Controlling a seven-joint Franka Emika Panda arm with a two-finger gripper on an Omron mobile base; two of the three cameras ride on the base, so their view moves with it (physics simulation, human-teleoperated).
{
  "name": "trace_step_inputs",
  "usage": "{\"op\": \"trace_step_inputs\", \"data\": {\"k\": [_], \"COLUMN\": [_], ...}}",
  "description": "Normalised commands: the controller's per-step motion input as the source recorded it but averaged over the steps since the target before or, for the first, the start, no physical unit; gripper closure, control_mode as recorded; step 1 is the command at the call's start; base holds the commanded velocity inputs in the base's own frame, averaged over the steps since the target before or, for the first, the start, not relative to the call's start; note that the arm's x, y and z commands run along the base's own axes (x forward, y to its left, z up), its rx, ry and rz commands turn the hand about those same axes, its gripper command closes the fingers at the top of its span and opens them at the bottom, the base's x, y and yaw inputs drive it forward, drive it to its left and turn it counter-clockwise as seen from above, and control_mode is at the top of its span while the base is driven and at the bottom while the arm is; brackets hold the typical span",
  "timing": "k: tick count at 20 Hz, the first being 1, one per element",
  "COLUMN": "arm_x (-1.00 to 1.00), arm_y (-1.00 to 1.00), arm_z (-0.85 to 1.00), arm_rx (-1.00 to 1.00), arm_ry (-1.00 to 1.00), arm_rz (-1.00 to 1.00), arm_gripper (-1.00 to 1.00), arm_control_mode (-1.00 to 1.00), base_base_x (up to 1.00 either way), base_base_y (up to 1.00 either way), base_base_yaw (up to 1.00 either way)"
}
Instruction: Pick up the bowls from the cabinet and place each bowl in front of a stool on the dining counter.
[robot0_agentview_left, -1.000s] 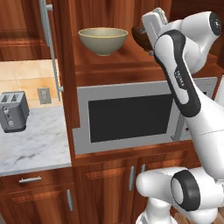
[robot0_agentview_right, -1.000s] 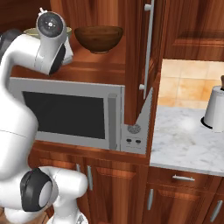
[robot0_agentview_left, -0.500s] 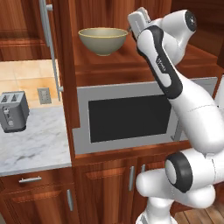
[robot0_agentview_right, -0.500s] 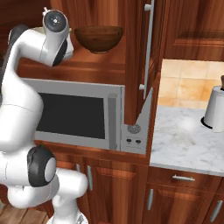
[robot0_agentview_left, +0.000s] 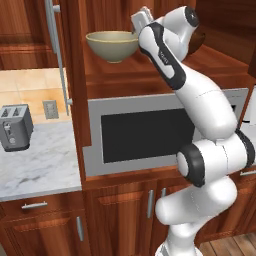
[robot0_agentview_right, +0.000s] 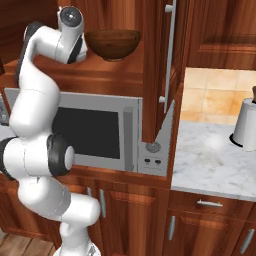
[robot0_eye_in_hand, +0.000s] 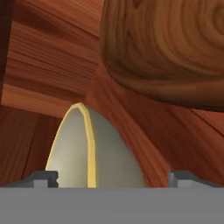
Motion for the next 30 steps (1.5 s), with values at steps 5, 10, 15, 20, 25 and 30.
{"op": "trace_step_inputs", "data": {"k": [5,10,15,20,25,30], "arm_x": [0.41,0.02,0.00,-0.30,-0.58,-0.82], "arm_y": [0.26,0.02,0.00,0.00,0.00,0.00], "arm_z": [-0.07,0.00,0.00,0.00,0.00,0.00], "arm_rx": [0.00,0.00,0.00,0.00,0.00,0.00], "arm_ry": [0.05,0.01,0.00,-0.01,0.00,0.00], "arm_rz": [0.00,0.00,0.00,0.00,0.00,0.00], "arm_gripper": [1.00,1.00,1.00,1.00,1.00,1.00], "arm_control_mode": [-1.00,-1.00,-1.00,-1.00,-1.00,-1.00], "base_base_x": [0.00,0.00,0.00,0.00,0.00,0.00], "base_base_y": [0.00,0.00,0.00,0.00,0.00,0.00], "base_base_yaw": [0.00,0.00,0.00,0.00,0.00,0.00]}}
